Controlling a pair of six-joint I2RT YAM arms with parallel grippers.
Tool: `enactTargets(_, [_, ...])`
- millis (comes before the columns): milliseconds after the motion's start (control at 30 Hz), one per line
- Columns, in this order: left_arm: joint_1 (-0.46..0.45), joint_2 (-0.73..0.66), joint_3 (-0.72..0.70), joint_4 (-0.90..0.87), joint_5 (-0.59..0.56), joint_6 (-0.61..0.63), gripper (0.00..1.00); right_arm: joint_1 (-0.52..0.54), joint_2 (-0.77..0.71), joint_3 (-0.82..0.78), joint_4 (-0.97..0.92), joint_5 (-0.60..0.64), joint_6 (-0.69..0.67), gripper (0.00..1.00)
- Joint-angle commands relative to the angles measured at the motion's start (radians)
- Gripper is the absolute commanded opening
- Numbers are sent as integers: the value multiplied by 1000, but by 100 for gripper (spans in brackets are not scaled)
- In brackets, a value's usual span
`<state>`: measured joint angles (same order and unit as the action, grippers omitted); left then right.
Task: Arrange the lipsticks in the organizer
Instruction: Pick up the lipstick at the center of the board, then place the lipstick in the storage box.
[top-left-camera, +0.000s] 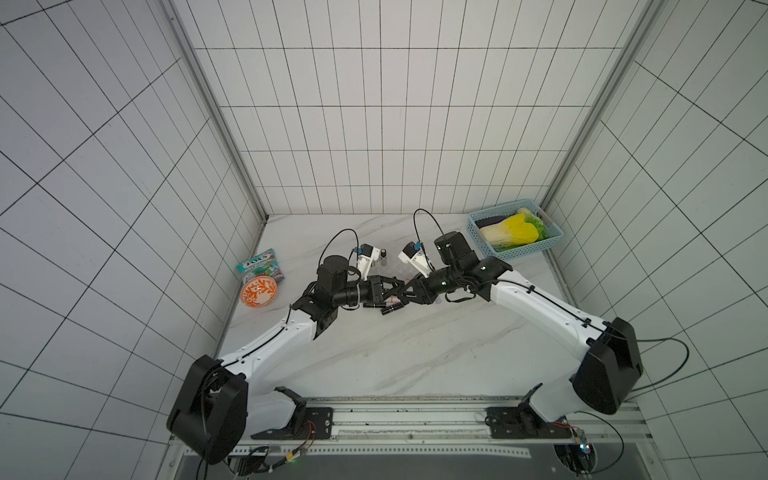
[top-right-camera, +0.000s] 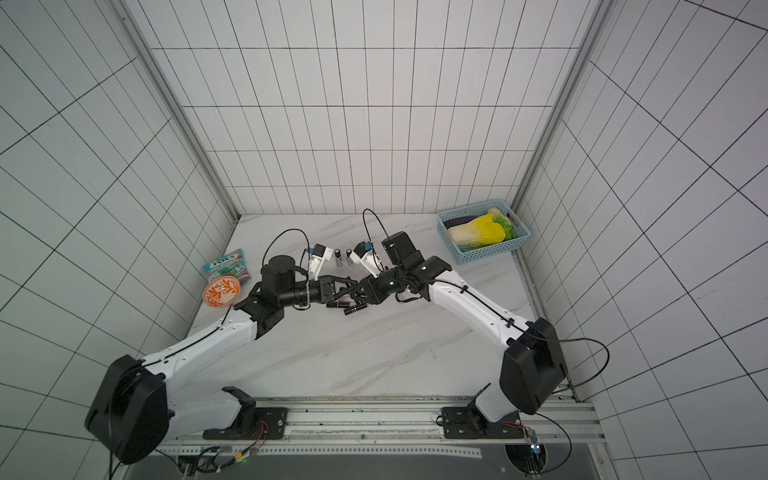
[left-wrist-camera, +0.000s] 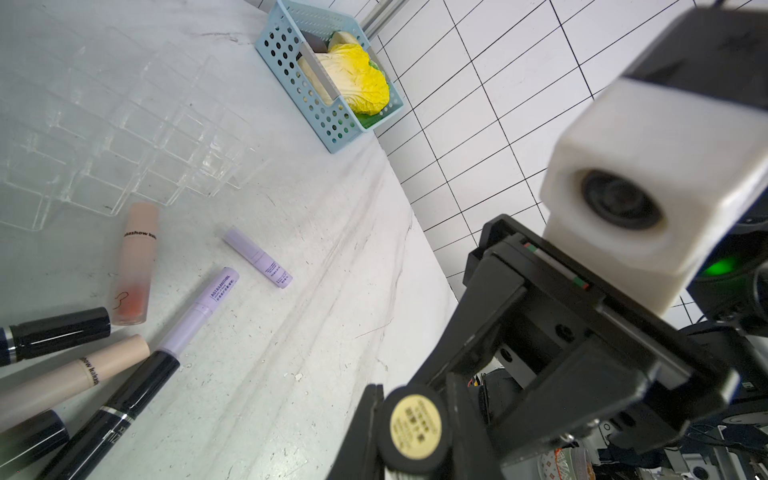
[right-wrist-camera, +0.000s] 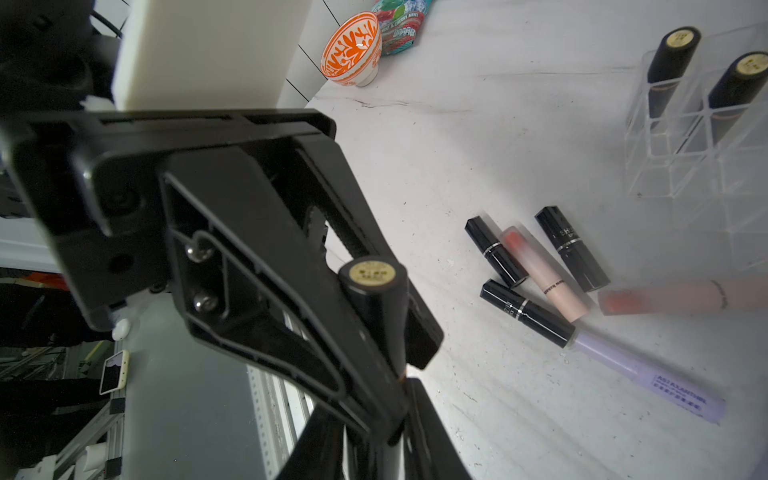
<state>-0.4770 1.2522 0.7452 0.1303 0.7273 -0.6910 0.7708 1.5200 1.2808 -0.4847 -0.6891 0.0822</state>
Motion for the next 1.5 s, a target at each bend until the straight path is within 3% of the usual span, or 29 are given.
enactTargets(0, [-8, 5, 48, -19, -35, 63, 8, -4, -30, -43, 14, 54, 2, 44])
enactTargets(167, [-3, 23, 99, -81, -109, 137, 8, -24, -73, -76, 33, 118, 11, 63])
enactTargets(200, [-2, 34, 121, -103, -141, 166, 8, -27, -81, -83, 37, 129, 13, 65])
enactTargets(233, [1, 81, 193, -141, -242, 257, 8, -41, -113, -113, 56, 175, 25, 71])
enactTargets(300, [2, 108, 227, -156, -295, 294, 8, -55, -158, -141, 89, 225, 34, 76])
enactTargets(333, [2, 153, 272, -157, -334, 332, 8, -66, -192, -161, 110, 253, 38, 79])
enactTargets(367, [3, 274, 378, -149, -450, 415, 8, -80, -252, -224, 154, 311, 50, 83])
enactTargets(400, [17, 363, 441, -120, -467, 414, 8, -102, -296, -271, 190, 319, 50, 97])
enactTargets(433, [15, 364, 437, -111, -472, 416, 8, -107, -294, -275, 196, 315, 47, 99])
enactTargets(933, [-1, 486, 427, 2, -659, 579, 9, -119, -340, -345, 222, 450, 45, 99])
enactTargets(1467, [-6, 682, 528, 107, -706, 632, 12, -131, -357, -384, 252, 447, 45, 100])
